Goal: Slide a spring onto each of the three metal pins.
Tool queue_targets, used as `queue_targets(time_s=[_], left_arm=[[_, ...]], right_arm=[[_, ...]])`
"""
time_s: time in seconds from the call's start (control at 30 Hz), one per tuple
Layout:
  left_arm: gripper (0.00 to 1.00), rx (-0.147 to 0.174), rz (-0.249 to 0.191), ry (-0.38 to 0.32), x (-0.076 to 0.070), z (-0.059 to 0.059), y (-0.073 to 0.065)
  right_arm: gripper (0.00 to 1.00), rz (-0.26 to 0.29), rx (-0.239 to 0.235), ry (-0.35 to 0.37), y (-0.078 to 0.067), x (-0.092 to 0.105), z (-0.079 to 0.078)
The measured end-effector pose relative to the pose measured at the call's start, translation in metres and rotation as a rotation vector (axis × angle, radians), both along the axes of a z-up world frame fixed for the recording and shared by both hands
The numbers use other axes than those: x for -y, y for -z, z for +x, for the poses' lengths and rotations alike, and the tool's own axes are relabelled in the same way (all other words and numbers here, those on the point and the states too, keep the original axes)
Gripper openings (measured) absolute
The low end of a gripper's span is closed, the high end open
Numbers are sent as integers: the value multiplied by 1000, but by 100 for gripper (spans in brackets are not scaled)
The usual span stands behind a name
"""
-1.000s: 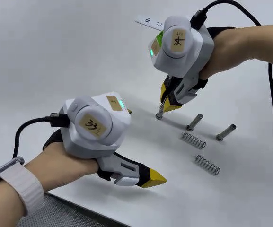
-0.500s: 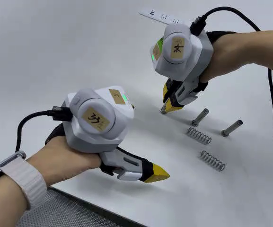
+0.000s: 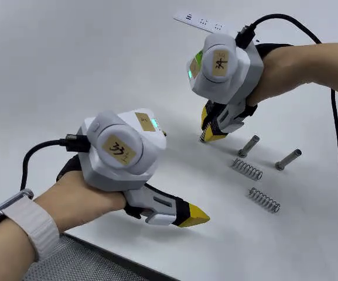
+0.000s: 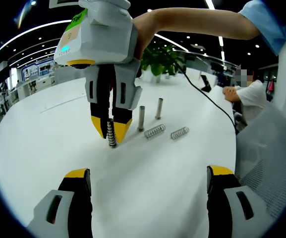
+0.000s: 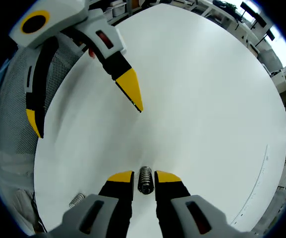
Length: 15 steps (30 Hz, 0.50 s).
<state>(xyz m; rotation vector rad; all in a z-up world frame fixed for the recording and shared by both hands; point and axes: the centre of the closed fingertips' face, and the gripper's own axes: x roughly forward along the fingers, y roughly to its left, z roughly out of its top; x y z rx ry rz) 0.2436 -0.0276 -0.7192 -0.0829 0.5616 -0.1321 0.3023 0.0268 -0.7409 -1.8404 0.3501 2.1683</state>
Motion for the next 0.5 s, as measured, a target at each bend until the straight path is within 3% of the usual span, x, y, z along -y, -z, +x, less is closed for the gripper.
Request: queue_targets(time_s=[0.17,0.5], left_arm=[[99,-1,1,3,1,0,0],[99,-2,5,8,2,-1,1]], right_arm=[[27,42,-27,-33,-3,-3,-4],[66,117,-86,-4,-11,3,-6]])
